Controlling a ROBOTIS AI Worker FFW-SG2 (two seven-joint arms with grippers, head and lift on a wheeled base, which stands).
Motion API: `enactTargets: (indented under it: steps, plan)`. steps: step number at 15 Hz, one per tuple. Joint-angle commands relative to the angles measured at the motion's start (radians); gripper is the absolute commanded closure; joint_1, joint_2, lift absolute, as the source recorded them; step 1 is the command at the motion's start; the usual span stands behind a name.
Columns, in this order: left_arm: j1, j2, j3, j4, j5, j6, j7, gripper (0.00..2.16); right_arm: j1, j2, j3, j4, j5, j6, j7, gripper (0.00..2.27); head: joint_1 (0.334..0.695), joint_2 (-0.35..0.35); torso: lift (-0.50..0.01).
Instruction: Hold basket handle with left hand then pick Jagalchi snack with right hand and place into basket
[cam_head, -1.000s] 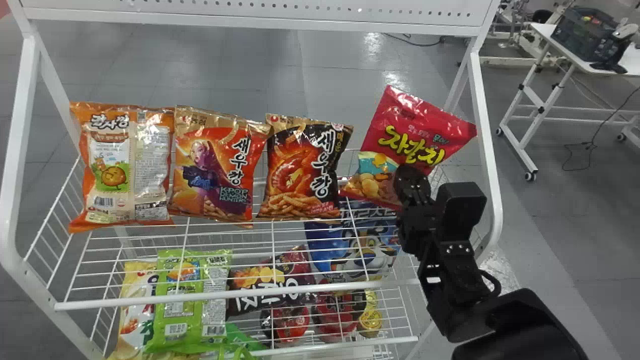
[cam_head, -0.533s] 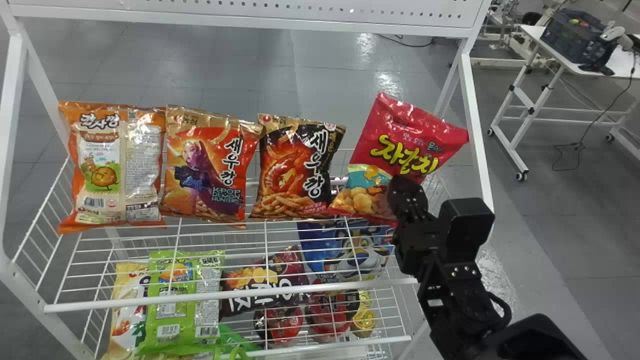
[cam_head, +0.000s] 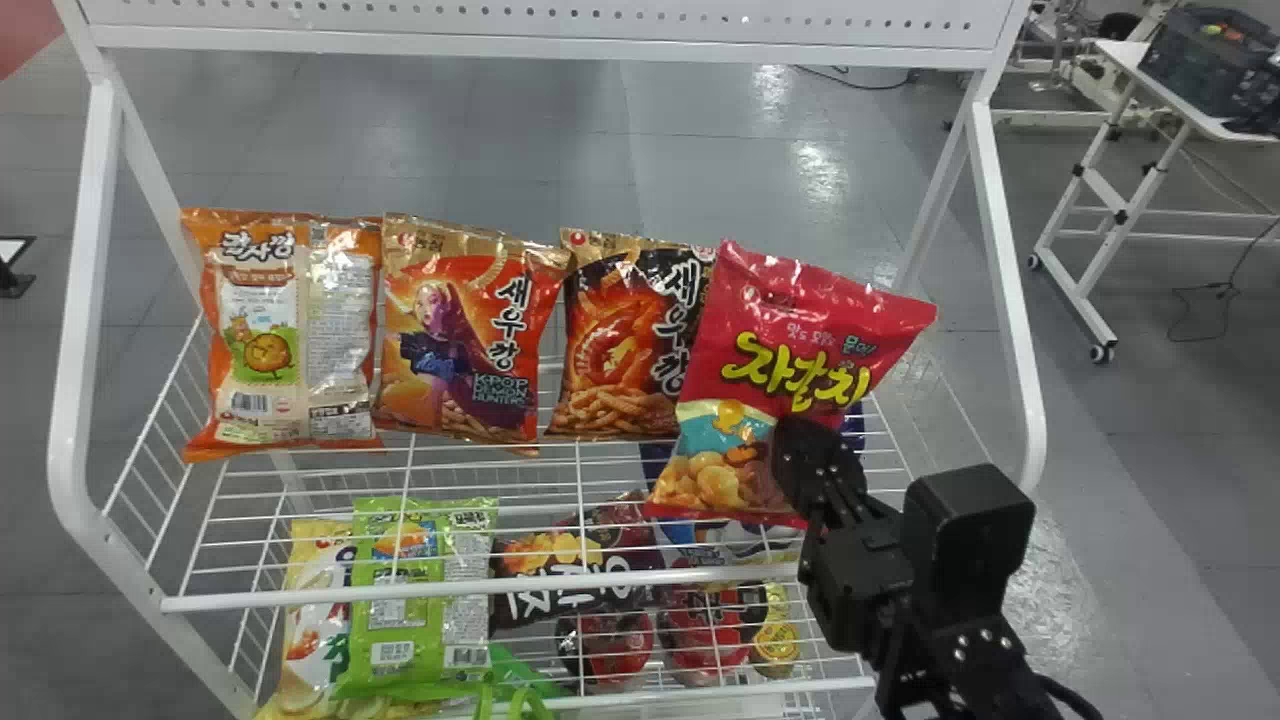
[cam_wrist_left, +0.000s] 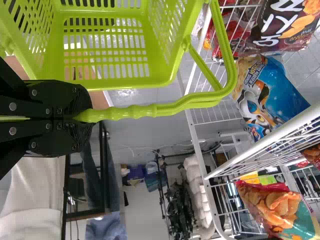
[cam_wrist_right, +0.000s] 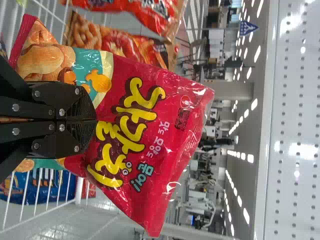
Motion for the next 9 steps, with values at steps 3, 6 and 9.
enactTargets:
  steps: [3, 6, 9]
  plan:
    - [0.0, -0.002, 0.0, -0.005, 0.0, 0.0, 0.006, 1.71, 0.09, -0.065, 0.07, -0.076, 0.011, 0.009, -0.002, 2.19, 0.695, -0.022, -0.01]
    - [0.0, -0.002, 0.0, -0.002, 0.0, -0.003, 0.014, 1.71, 0.15, -0.102, 0.101, -0.104, 0.013, 0.009, -0.002, 2.19, 0.695, 0.022, -0.01]
    - [-0.002, -0.004, 0.001, 0.0, 0.0, -0.015, 0.015, 1.71, 0.187, -0.134, 0.159, -0.104, 0.034, 0.003, -0.004, 2.19, 0.695, 0.051, -0.01]
